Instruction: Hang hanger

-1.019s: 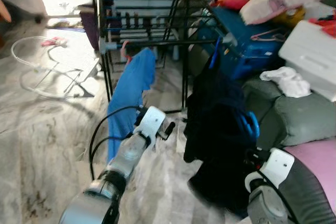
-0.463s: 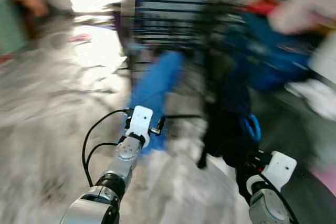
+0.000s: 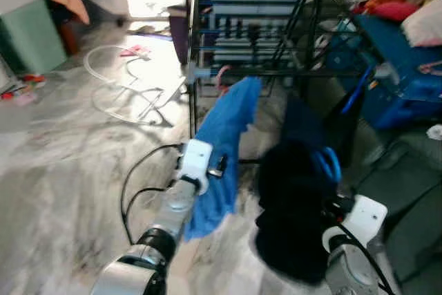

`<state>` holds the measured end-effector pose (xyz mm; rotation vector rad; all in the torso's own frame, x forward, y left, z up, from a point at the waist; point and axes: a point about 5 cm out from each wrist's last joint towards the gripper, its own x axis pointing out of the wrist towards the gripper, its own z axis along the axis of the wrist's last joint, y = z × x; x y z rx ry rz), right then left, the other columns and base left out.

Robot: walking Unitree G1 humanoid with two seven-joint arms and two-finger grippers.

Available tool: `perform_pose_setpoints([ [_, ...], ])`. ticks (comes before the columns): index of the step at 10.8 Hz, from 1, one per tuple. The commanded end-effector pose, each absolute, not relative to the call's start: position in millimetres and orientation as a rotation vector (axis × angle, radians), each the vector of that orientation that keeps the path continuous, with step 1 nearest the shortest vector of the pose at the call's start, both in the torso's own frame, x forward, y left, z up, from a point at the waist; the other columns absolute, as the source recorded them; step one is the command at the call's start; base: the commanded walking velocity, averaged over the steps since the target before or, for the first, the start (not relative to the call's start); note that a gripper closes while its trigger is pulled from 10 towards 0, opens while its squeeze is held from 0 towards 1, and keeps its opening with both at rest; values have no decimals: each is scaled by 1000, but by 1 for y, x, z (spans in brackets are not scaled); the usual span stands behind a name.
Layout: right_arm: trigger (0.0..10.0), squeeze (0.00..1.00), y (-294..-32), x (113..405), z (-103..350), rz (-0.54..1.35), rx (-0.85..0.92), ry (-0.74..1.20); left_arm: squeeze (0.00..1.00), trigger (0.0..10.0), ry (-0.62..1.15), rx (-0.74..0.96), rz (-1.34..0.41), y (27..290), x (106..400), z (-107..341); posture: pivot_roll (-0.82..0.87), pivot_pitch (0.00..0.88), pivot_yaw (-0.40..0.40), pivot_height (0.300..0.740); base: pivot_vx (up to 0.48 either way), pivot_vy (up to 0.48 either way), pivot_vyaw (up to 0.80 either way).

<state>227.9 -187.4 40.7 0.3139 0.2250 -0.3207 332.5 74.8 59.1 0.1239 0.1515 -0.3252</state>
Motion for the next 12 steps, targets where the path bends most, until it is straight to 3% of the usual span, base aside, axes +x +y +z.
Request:
perform_pose_setpoints([
  [1, 10000, 0, -185, 232, 48, -315, 330, 182, 0, 10000, 154, 142, -309, 80, 335, 60, 21, 22, -39, 740, 0, 0, 0],
  [4, 10000, 0, -187, 235, 48, -315, 330, 196, 0, 10000, 137, 120, -341, 74, 335, 63, 18, 36, -42, 740, 0, 0, 0],
  [12, 10000, 0, -182, 240, 38, -297, 340, 286, 0, 10000, 144, 76, -364, 69, 332, 62, 21, 30, -53, 740, 388, 0, 0],
])
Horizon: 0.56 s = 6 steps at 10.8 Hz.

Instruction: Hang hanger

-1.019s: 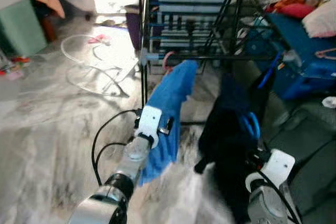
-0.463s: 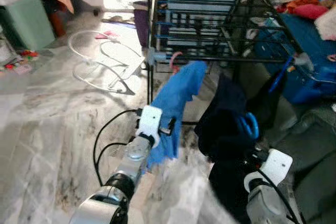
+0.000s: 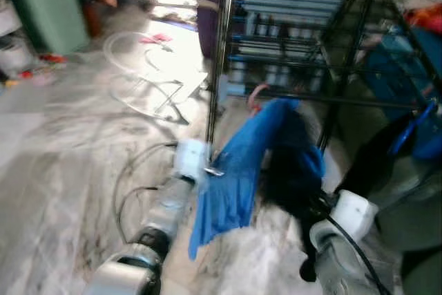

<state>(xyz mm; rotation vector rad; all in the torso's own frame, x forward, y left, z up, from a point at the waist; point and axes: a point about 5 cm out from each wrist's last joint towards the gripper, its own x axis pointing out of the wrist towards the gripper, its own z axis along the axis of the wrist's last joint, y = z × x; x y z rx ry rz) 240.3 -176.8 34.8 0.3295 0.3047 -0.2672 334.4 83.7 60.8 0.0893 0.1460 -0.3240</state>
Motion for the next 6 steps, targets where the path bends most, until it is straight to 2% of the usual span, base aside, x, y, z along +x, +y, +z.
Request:
perform_pose_setpoints([
  [1, 10000, 0, -180, 240, 36, -293, 344, 296, 0, 10000, 161, 85, -359, 70, 331, 59, 24, 26, -54, 740, 0, 0, 0],
  [6, 10000, 0, -178, 238, 31, -354, 364, 313, 0, 10000, 214, 109, -382, 72, 325, 48, 26, 23, -44, 740, 0, 0, 0],
])
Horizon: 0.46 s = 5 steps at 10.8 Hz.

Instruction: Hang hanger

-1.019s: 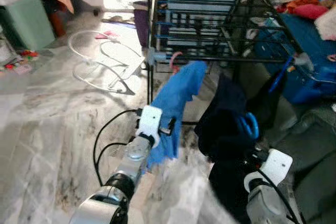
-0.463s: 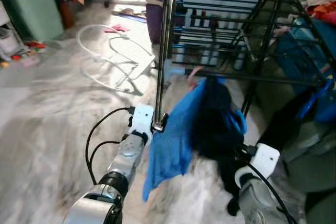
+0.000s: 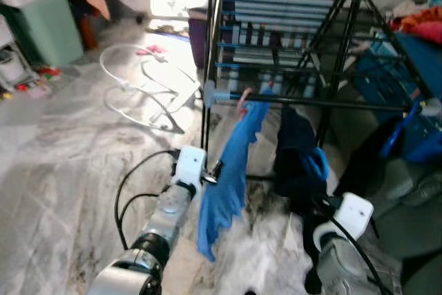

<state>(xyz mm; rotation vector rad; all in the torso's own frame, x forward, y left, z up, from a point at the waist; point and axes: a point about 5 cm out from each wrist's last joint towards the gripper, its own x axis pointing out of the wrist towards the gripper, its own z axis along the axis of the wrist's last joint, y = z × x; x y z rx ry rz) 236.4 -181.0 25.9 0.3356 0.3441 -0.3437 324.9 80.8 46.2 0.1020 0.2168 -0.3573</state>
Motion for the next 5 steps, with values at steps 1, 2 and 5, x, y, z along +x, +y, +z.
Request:
perform_pose_setpoints([
  [1, 10000, 0, -182, 237, 30, -387, 377, 305, 0, 10000, 215, 112, -389, 71, 324, 48, 27, 24, -43, 740, 0, 0, 0],
  [2, 10000, 0, -185, 238, 31, -407, 387, 299, 0, 10000, 211, 111, -398, 70, 324, 48, 27, 23, -42, 740, 0, 0, 0],
  [5, 10000, 0, -210, 262, 49, -462, 451, 241, 0, 10000, 188, 104, -438, 71, 324, 50, 38, 39, -38, 740, 0, 0, 0],
])
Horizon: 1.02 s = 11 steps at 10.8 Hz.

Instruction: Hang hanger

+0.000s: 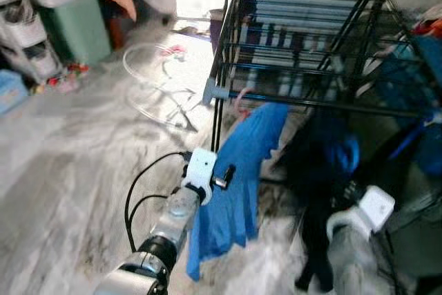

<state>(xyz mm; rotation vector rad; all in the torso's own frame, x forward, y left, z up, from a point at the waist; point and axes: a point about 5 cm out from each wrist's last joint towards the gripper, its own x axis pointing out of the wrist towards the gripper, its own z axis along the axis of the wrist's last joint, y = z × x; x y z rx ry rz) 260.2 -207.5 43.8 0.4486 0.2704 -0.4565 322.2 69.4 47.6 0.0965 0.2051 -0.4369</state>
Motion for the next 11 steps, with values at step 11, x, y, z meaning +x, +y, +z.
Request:
perform_pose_setpoints([
  [11, 10000, 0, -250, 353, 145, -483, 677, 111, 0, 10000, 183, 102, -484, 77, 317, 47, 88, 73, -45, 740, 0, 0, 0],
])
